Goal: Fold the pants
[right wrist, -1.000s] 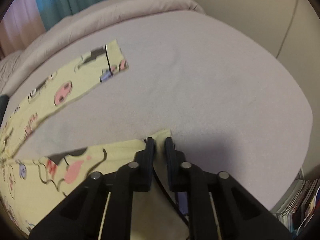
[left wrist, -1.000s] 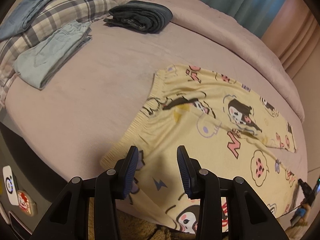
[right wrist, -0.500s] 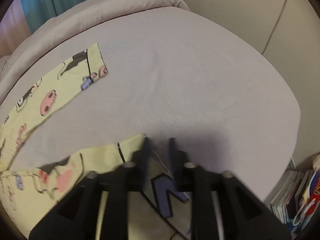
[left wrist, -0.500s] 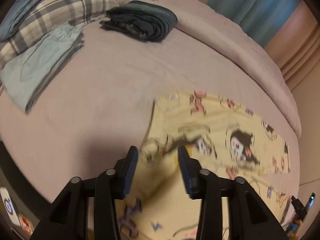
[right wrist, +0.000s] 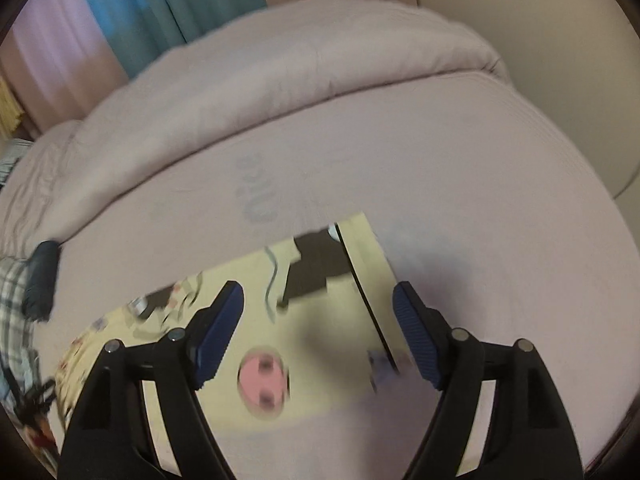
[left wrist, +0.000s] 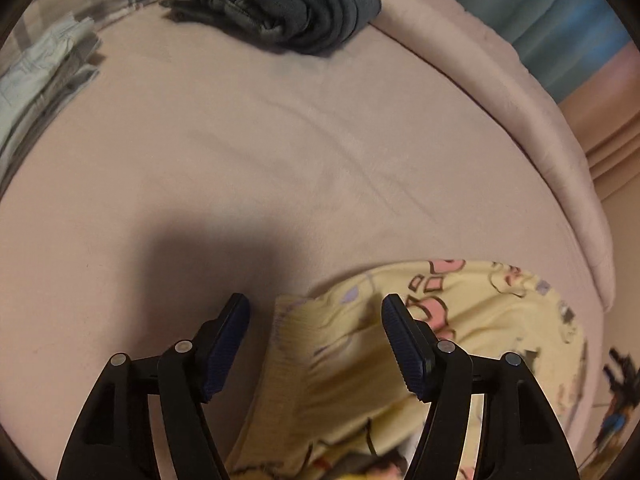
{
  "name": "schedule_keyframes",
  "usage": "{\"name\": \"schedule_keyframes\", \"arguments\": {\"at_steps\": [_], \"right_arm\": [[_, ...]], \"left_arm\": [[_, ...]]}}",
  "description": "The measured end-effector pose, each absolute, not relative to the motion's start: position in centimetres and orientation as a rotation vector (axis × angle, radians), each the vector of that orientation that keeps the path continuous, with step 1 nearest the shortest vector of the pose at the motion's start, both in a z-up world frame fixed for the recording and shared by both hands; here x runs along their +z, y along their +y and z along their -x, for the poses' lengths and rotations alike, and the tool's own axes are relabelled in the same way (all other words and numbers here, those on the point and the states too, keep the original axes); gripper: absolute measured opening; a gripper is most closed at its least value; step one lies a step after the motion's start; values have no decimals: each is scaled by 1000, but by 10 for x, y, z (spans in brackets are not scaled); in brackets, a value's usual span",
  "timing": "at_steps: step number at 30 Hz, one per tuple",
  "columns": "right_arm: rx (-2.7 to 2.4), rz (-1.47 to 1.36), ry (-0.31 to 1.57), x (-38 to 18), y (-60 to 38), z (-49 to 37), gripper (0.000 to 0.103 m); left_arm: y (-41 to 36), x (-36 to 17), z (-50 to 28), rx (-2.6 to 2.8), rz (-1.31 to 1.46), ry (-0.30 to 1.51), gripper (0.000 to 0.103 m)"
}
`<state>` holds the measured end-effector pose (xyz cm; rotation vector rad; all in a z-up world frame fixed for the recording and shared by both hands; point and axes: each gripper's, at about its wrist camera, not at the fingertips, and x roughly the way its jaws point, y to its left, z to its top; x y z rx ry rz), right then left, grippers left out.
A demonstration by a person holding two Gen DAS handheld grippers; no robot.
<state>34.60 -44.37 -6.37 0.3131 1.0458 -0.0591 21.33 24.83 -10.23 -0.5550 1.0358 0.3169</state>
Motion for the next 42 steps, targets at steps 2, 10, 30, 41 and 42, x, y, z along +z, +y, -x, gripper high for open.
{"name": "schedule_keyframes", "arguments": {"at_steps": [2,10,30,41,42], "right_arm": [[-49,-303,1083,-86,-441,-375,78],[-160,-105,1061,-137,-431,-405,62],[117,-342,648,57,-464,-248,8],[-2,-477,923,-88,-532,-133,8],[-17,-503,933,-97,-536,-127,8]], "left_arm": [[241,-103,-215,297,518,1024,67],[227,-102,-209,279,485,1019,21],[226,9,-83,160,612,687,20],[214,-56,-12,205,637,847,20],[213,-52,-11,204,638,841,20]]}}
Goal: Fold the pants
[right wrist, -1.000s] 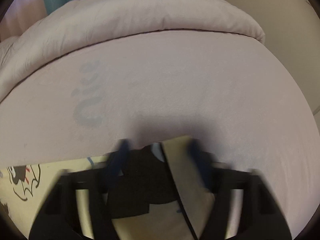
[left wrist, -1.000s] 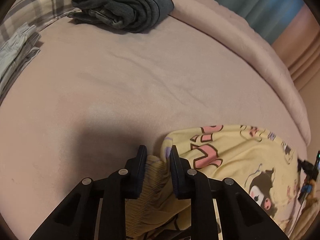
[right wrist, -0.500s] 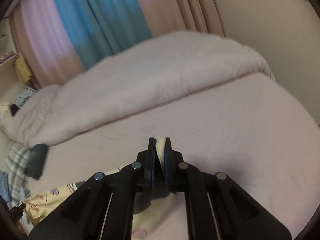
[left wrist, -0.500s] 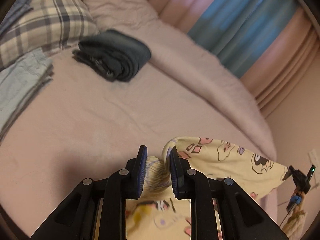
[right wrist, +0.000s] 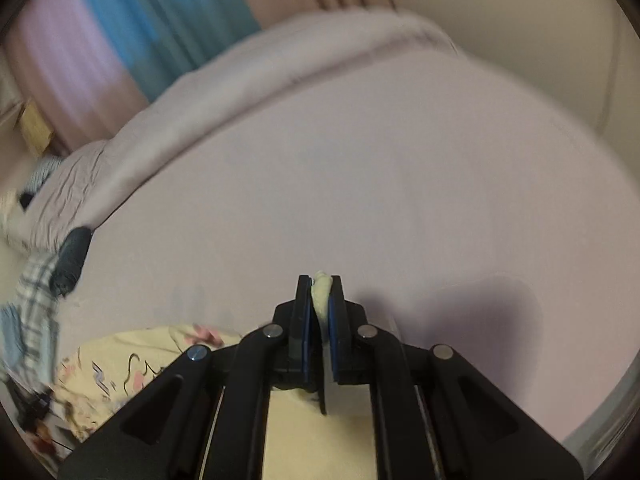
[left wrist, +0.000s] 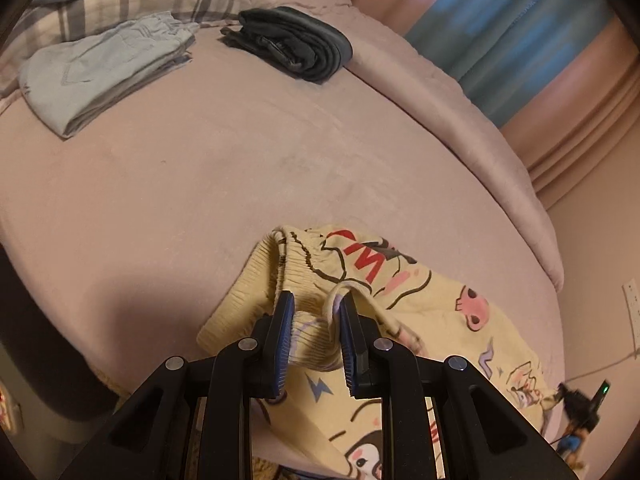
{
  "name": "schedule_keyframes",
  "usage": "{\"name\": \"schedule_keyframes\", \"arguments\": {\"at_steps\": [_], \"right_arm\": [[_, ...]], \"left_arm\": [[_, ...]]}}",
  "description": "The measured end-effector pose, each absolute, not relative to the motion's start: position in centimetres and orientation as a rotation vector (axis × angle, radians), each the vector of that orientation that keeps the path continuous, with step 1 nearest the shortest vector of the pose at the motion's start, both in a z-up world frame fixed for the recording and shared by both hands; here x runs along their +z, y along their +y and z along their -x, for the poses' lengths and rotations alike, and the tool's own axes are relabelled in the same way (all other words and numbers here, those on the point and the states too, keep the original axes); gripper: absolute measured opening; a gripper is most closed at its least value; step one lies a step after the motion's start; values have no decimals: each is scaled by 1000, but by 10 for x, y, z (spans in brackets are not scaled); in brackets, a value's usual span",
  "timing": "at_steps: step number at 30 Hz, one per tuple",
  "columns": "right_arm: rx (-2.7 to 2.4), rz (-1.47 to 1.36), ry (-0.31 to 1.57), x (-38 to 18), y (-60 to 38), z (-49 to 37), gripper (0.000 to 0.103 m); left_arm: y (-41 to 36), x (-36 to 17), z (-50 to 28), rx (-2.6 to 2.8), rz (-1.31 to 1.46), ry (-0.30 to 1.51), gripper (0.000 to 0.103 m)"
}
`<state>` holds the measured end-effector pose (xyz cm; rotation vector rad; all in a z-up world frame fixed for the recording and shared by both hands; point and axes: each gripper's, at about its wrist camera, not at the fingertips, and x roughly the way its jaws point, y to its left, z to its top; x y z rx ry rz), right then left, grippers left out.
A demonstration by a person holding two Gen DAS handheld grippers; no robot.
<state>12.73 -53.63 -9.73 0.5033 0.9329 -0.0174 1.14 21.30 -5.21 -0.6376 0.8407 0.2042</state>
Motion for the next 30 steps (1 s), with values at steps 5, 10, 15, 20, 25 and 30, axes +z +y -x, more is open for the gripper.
{"name": "schedule_keyframes", "arguments": {"at_steps": [5,10,15,20,25,30], "right_arm": [[-9,-504,848,-76,-537,-102,8],[3,-460,827,-77,-532,-62,9],[-25,-507,933,-128,-539,-39,10],[-42,-517,943,-132,-536,-29,28],[-117,-441,933,-102,-534,-25,53],[-131,-490,901,-82,-539,-20,58]], "left_arm": [[213,-28,7,181,636,769,20],[219,-49,27,191,627,836,20],[221,-86,30,219,627,967,21],[217,-79,28,217,611,984,22],[218,-61,33,228,579,969,34],[220,-35,39,240,578,917,40]]}}
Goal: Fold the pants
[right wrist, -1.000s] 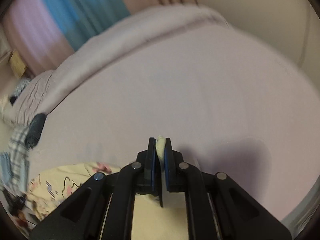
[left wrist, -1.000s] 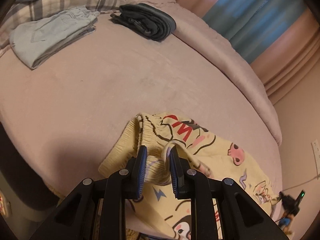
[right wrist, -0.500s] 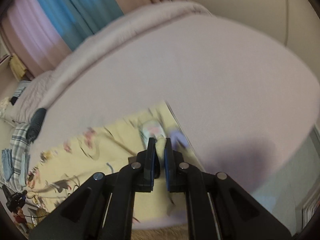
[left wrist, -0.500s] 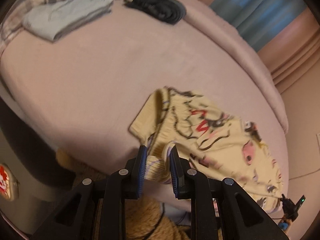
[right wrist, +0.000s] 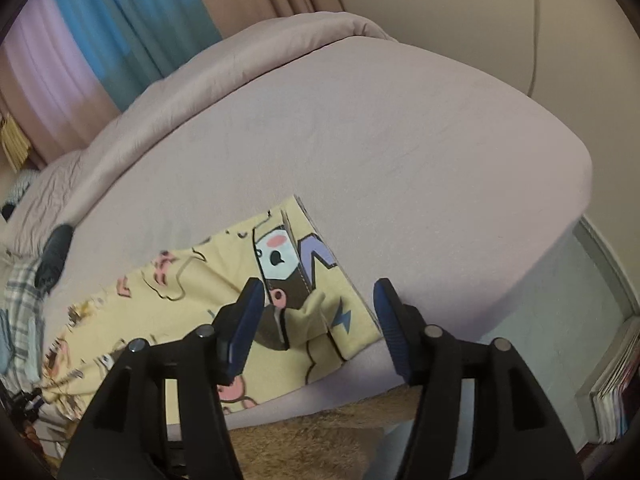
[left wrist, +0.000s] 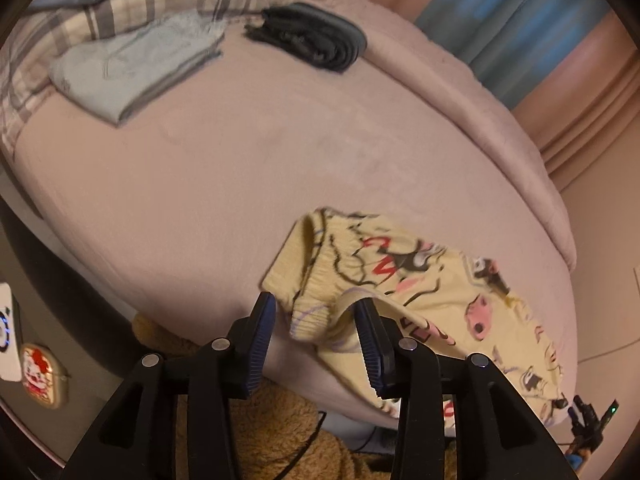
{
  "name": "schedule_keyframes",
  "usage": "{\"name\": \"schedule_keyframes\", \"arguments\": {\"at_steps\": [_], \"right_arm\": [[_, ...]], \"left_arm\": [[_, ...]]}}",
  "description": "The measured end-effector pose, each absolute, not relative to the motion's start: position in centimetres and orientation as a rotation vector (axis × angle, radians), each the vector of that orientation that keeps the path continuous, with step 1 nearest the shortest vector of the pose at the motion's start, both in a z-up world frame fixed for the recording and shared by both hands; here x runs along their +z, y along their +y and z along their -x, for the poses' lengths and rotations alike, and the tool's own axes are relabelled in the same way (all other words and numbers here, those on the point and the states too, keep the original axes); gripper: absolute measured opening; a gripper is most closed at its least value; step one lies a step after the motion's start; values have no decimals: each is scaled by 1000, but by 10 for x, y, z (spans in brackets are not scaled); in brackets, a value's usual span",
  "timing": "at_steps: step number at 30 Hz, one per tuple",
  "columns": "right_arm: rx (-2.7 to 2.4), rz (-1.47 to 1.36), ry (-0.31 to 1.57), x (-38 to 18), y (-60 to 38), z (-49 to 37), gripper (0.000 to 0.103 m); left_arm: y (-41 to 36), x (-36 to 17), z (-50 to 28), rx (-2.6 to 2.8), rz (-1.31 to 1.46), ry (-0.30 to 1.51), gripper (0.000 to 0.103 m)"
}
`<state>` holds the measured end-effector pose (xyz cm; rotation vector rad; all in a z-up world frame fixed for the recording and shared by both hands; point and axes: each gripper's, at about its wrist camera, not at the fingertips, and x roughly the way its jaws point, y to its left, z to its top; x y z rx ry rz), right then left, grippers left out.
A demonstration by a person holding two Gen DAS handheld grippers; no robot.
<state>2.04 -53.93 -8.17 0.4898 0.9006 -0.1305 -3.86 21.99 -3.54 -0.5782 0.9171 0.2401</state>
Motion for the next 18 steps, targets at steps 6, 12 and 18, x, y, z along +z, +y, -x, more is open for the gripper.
{"name": "schedule_keyframes", "arguments": {"at_steps": [6,12,18], "right_arm": [[-56,-412,890,-69,-509,-22,56],[93,-308,964,-75,-444,-60,54],[208,-203,1099,-105,-390,-98,52]], "left_arm": [[208,0,33,287,519,837,43],[175,7,6,189,476,820,51],[124,-25,-48,-7,436,919,51]]}}
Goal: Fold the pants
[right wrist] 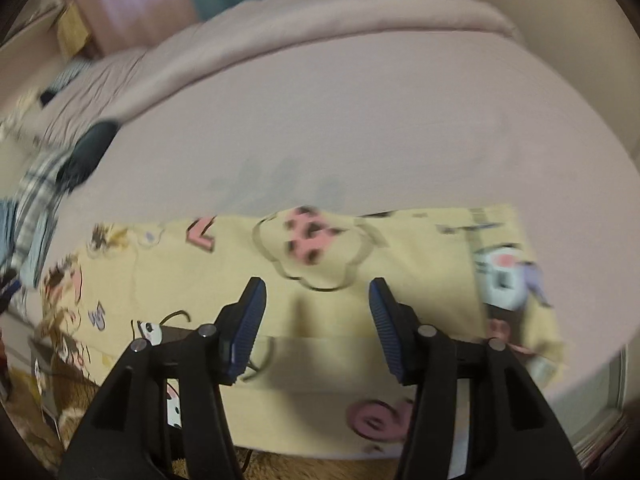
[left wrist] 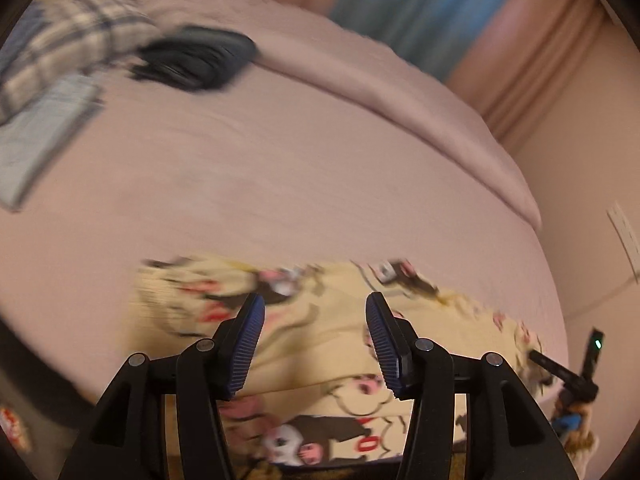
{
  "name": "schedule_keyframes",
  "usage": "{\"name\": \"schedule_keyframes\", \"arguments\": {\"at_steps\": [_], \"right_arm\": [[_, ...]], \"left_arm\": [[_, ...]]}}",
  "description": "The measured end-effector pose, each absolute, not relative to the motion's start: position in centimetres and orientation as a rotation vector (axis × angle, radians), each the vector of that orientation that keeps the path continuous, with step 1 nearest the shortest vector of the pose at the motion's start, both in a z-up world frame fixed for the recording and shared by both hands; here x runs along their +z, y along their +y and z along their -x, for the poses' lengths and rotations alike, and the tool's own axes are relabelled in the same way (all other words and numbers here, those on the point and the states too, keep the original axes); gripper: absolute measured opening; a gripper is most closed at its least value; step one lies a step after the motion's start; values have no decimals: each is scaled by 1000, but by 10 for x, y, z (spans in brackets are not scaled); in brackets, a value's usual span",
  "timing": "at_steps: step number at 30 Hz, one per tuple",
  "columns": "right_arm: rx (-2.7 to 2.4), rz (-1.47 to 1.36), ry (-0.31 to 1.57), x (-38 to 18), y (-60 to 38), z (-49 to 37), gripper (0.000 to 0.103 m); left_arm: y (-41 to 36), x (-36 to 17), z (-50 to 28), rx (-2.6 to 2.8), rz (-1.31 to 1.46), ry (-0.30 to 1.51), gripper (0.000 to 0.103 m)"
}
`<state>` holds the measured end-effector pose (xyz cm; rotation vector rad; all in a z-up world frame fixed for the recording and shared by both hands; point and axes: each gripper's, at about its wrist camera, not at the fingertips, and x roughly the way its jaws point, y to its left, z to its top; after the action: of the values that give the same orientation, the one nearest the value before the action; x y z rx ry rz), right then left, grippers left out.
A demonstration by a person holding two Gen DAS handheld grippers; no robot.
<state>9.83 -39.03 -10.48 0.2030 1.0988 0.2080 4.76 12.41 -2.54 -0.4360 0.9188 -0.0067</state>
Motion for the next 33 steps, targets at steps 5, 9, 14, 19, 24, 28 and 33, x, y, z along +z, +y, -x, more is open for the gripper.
{"name": "schedule_keyframes", "arguments": {"at_steps": [5,9,14,19,24,28,33], "right_arm": [[240,-148,1205,-125,-389,-76,52],[242,-155,1241,-122,-400,-41,52],[148,-166,1241,-116,-418,-12,54],[149,-185,1145,-93,-428,-25,54],[122,-232,1151,-99,-437,-65,55],[111,-341,1197,-115,-453,-81,54],[136,-305,1219,-123,-455,-60,49]], "left_arm": [[109,-76,-64,-19,298,1114,51],[115,-100,-44,-33,305,1175,51],[102,-98,-10,-80,268,1177,51],[104,-107,6,-109,314,1234,51],[109,-109,11,-92,357,1237,51],[114,-111,14,-57,346,1258,51],[127,-118,18,-15,366,1280,51]]}}
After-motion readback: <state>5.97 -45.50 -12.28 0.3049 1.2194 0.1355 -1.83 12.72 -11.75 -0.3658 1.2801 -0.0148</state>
